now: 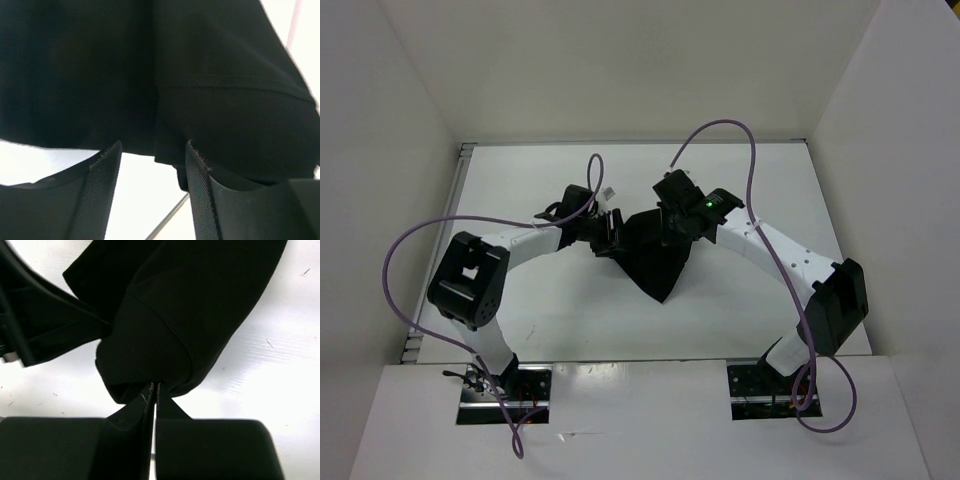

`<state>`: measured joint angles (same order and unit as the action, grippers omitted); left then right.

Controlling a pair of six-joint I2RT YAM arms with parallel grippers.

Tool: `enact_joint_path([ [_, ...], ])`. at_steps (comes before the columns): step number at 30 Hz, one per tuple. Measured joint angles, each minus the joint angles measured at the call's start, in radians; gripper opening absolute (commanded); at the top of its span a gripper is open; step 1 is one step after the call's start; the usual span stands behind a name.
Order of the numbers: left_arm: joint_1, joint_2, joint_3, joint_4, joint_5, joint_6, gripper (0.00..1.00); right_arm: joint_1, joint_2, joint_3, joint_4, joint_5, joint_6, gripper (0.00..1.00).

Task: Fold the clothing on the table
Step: Flatten the skirt out

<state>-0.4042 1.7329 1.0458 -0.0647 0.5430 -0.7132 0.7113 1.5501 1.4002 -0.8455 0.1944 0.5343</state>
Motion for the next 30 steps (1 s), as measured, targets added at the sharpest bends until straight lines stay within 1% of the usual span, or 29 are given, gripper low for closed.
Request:
enact_joint_path([
  [1,0.0,0.016,0.0,0.008,0.014,-0.009,0.65,0.0,0.0,0.0,0.0,-0.002,0.0,0.0],
  [6,0.001,0.079,0.0,0.071,0.09,-0.071,0.65,0.0,0.0,0.0,0.0,-0.014,0.007,0.0],
  [12,0.01,0.11,0.0,0.143,0.15,-0.135,0.65,0.0,0.0,0.0,0.0,-0.037,0.027,0.0],
  [16,0.01,0.123,0.0,0.169,0.17,-0.163,0.65,0.0,0.0,0.0,0.0,-0.063,0.03,0.0],
  [18,0.016,0.126,0.0,0.173,0.172,-0.173,0.61,0.0,0.0,0.0,-0.002,-0.069,0.031,0.0],
  [22,0.043,0.121,0.0,0.14,0.145,-0.153,0.6,-0.019,0.011,0.009,-0.013,-0.042,0.03,0.0],
  [25,0.114,0.085,-0.001,0.066,0.097,-0.12,0.6,-0.066,0.094,0.115,-0.029,0.009,0.015,0.0],
  [28,0.218,-0.013,-0.005,0.003,0.054,-0.07,0.6,-0.109,0.226,0.325,-0.026,0.055,-0.024,0.0],
  [30,0.285,-0.085,-0.005,-0.015,0.034,-0.038,0.6,-0.129,0.315,0.505,-0.019,0.081,-0.06,0.0],
])
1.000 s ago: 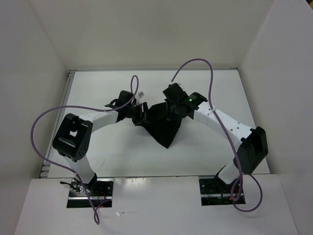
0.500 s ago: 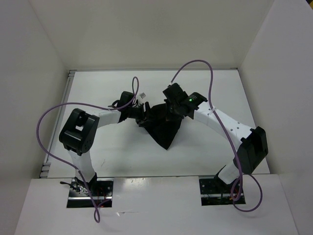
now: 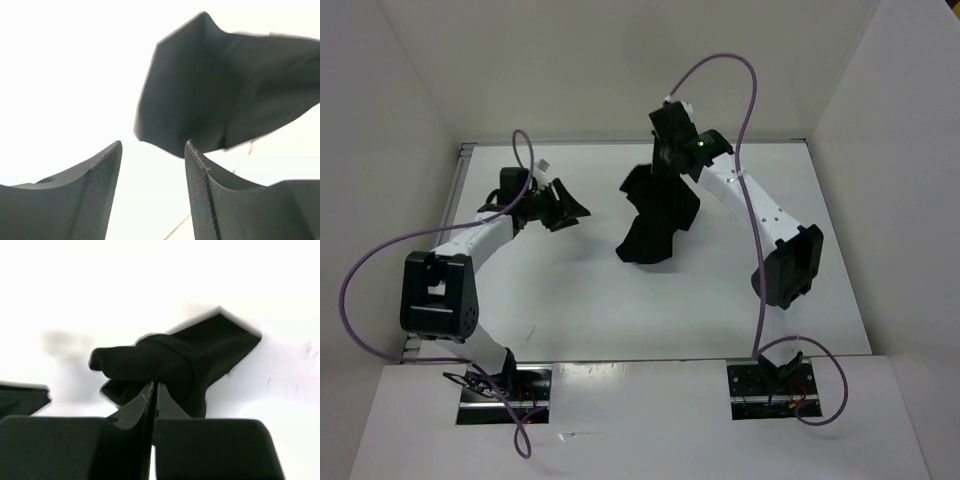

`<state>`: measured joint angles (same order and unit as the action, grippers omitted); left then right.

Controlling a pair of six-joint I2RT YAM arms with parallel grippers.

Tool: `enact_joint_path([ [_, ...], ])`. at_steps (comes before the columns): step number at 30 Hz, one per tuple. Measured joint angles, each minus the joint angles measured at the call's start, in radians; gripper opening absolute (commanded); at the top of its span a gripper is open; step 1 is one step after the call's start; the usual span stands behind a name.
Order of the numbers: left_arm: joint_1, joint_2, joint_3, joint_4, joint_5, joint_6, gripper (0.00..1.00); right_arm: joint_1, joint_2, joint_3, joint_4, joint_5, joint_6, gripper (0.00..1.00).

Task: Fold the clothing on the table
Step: Flatten the skirt out

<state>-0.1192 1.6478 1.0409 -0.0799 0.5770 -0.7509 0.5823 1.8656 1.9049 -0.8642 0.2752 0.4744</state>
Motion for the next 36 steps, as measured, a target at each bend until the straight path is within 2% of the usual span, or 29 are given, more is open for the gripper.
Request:
enact_joint_path([
  [3,0.087,-0.076,0.0,-0.006,-0.022,0.038,0.6,-0.008,0.129,0.33,-0.004,0.023,-0.057,0.0],
  [7,0.097,-0.087,-0.014,-0.009,-0.026,0.05,0.6,-0.003,0.286,0.848,-0.063,0.024,-0.119,0.0],
  [9,0.092,-0.087,-0.029,-0.021,-0.025,0.061,0.6,0.003,0.278,0.925,-0.073,0.016,-0.138,0.0],
  [11,0.087,-0.086,-0.034,-0.032,-0.023,0.067,0.6,0.017,0.241,0.926,-0.085,-0.003,-0.157,0.02],
  [12,0.087,-0.086,-0.034,-0.033,-0.022,0.067,0.6,0.029,0.227,0.911,-0.096,-0.009,-0.163,0.07],
  [15,0.087,-0.086,-0.034,-0.032,-0.021,0.067,0.6,0.093,0.169,0.727,-0.133,-0.004,-0.17,0.32],
  [16,0.087,-0.085,-0.034,-0.032,-0.021,0.067,0.61,0.123,0.134,0.602,-0.121,0.011,-0.171,0.46],
  [20,0.087,-0.086,-0.034,-0.032,-0.018,0.067,0.61,0.26,0.079,0.068,-0.128,0.016,-0.147,0.58],
  [23,0.087,-0.085,-0.035,-0.031,-0.014,0.067,0.61,0.31,0.076,-0.2,-0.174,-0.029,-0.108,0.69],
  [26,0.087,-0.082,-0.036,-0.026,-0.003,0.066,0.61,0.299,0.0,-0.334,-0.223,-0.054,-0.063,0.71],
  [29,0.087,-0.075,-0.041,-0.018,0.007,0.064,0.61,0.269,-0.181,-0.375,-0.212,-0.056,-0.012,0.71],
  [33,0.078,-0.06,-0.047,-0.018,-0.001,0.064,0.61,0.208,-0.37,-0.435,-0.145,-0.034,0.06,0.63],
  [36,0.064,-0.047,-0.046,-0.014,-0.024,0.061,0.58,0.129,-0.391,-0.499,-0.066,-0.042,0.101,0.59],
])
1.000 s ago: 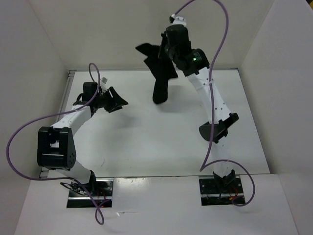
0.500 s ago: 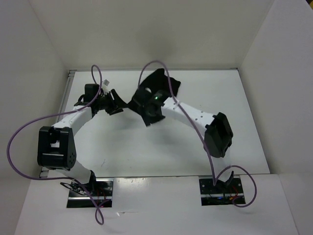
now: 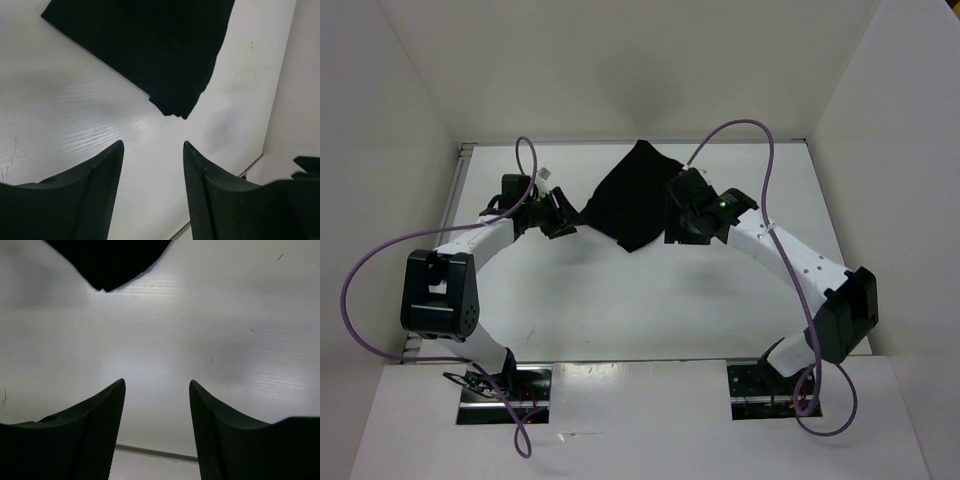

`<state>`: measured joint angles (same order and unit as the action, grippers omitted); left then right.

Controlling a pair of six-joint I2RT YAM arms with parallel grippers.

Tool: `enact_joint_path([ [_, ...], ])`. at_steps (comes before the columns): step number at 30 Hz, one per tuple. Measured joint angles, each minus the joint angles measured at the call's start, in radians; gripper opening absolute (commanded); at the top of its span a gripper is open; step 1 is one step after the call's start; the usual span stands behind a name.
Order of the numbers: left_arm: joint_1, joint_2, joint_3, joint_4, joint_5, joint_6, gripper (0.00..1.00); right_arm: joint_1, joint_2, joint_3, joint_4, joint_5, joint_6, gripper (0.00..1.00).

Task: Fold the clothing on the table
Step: Flatten the skirt out

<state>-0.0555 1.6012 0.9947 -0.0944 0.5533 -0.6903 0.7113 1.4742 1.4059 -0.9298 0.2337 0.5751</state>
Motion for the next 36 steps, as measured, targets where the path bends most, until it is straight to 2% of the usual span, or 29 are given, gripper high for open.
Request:
enact_joint_path([
  [5,-0.018,0.043,0.058,-0.011,-0.031,-0.004,0.58,-0.163,0.082,-0.059,0.155,-0.097,0.034,0.53],
  [9,-0.018,0.05,0.1,-0.009,-0.039,-0.006,0.58,-0.239,0.175,-0.043,0.27,-0.156,0.052,0.48],
  [21,-0.018,0.053,0.095,-0.018,-0.043,0.007,0.58,-0.274,0.454,0.061,0.443,-0.347,0.19,0.46],
  [36,-0.018,0.065,0.095,-0.027,-0.043,0.016,0.58,-0.269,0.663,0.262,0.47,-0.368,0.248,0.46],
])
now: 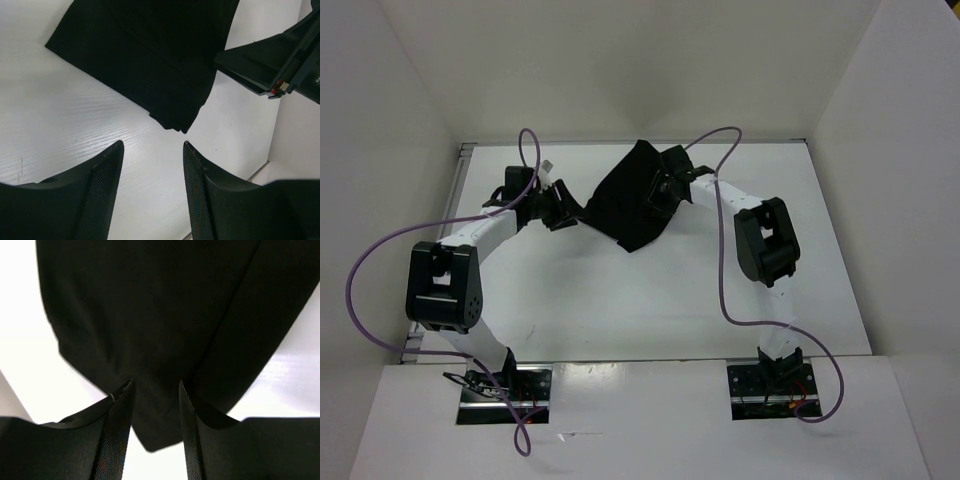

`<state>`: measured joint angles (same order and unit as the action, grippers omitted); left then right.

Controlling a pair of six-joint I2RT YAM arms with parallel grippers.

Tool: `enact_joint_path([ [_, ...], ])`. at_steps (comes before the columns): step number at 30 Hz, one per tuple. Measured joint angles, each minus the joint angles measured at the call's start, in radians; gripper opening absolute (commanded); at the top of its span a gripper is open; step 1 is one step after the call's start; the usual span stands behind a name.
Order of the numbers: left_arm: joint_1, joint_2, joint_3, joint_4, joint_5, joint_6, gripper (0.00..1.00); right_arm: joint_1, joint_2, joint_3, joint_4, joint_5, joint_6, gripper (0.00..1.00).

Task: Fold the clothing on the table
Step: Flatten the skirt out

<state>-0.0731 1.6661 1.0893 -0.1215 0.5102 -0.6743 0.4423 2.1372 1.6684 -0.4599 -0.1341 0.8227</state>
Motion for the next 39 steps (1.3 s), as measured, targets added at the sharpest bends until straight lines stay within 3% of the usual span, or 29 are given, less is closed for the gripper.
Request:
enact_joint_path([
  [12,0.0,0.002,0.0,-0.006,0.004,0.018,0.58,0.049,0.027,0.116,-0.104,0.122,-0.001,0.46],
  [39,0.0,0.021,0.0,-0.007,0.015,0.017,0.58,0.102,0.084,0.118,-0.197,0.188,0.015,0.46],
])
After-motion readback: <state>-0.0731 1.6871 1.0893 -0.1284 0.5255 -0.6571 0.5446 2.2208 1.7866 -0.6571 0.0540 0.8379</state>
